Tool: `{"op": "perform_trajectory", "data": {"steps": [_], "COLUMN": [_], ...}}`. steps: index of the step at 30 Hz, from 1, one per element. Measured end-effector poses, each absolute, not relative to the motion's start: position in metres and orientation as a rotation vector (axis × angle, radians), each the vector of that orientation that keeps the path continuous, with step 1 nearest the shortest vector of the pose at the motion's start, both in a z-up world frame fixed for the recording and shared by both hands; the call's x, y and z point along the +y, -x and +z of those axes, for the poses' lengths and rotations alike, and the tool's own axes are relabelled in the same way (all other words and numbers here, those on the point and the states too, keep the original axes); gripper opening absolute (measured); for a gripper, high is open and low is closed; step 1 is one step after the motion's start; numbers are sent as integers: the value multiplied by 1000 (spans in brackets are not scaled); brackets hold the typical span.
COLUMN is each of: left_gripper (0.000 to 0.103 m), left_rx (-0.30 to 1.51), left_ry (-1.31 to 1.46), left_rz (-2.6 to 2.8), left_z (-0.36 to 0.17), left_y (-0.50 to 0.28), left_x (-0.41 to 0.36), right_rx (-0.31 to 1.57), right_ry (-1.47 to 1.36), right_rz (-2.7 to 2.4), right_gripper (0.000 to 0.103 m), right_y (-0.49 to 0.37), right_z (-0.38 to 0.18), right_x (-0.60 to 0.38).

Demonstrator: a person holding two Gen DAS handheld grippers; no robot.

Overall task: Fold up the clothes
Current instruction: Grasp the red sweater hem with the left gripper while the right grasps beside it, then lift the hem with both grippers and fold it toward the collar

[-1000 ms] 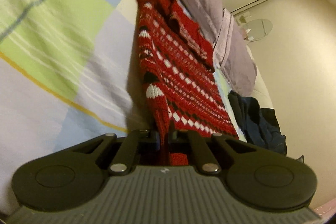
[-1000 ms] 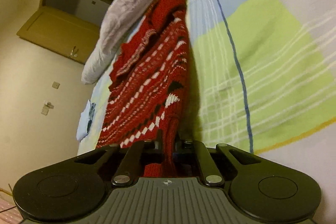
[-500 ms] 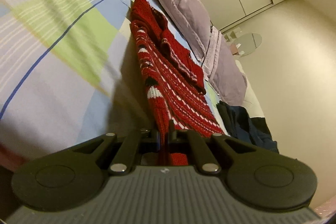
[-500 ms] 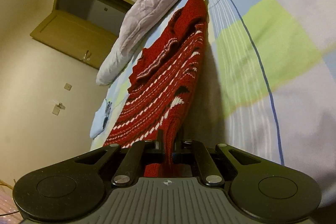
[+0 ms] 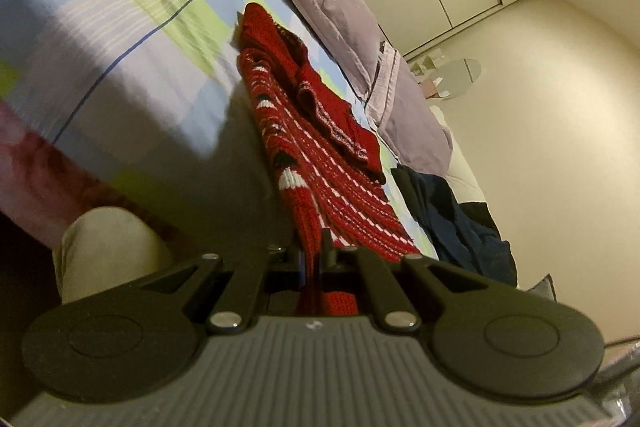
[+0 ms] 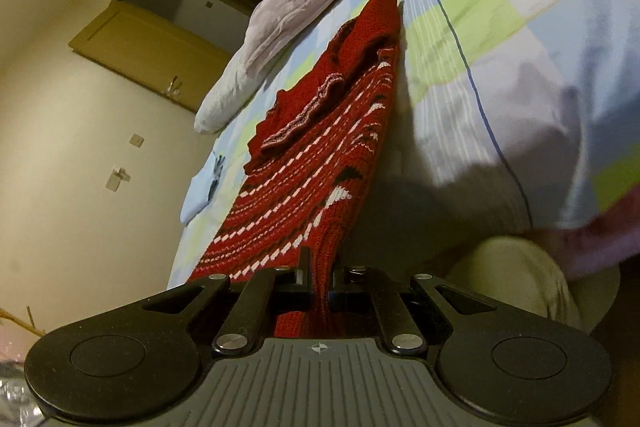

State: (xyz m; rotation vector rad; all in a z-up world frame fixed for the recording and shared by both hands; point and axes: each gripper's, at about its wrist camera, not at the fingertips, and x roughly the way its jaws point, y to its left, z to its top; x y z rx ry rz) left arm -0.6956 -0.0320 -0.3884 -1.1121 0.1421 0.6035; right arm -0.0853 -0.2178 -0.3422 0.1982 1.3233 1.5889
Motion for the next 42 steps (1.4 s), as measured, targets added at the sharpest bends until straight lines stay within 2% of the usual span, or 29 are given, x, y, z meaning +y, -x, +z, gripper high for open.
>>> {"op": "perform_trajectory", "data": {"steps": [11, 18, 25, 32, 35, 36, 37, 38, 39, 40, 42], "left_gripper": [3, 3, 4, 4, 12, 22, 26, 26, 25, 25, 26], "left_rx": [199, 169, 108, 112, 126, 146, 168, 211, 256, 265, 254], "left_ry": [1106, 1050, 1072, 1085, 1146, 1168, 1188, 1199, 1207, 1202, 1178], "left_rz": [581, 547, 503, 543, 602, 632, 663, 699, 739, 747, 733], "left_z": [-364, -333, -316, -320, -344, -355, -367, -377, -385, -388, -391], "left_y": [722, 723, 698, 628, 594, 585, 577, 570, 566, 566, 571], "left_x": [-86, -75, 11, 148, 211, 229, 246, 261, 273, 277, 280], "right_rx": [1352, 1251, 1085, 1001, 1076, 1117, 1156, 1195, 1220, 1232, 1219], "right_ry": [-160, -145, -184, -176, -187, -170, -146, -123, -112, -114, -145], "right_rz": [1594, 1692, 1763, 1704, 1581, 1524, 1467, 1409, 1365, 1336, 1370], "right_gripper": [4, 4, 4, 4, 4, 5, 15, 33, 44, 48, 48], "right_y": [115, 114, 86, 53, 35, 29, 23, 18, 13, 8, 0], "right_z": [-327, -293, -259, -254, -279, -292, -306, -320, -332, -342, -347], "right_x": [-288, -283, -222, -95, -20, 3, 21, 38, 50, 56, 51]}}
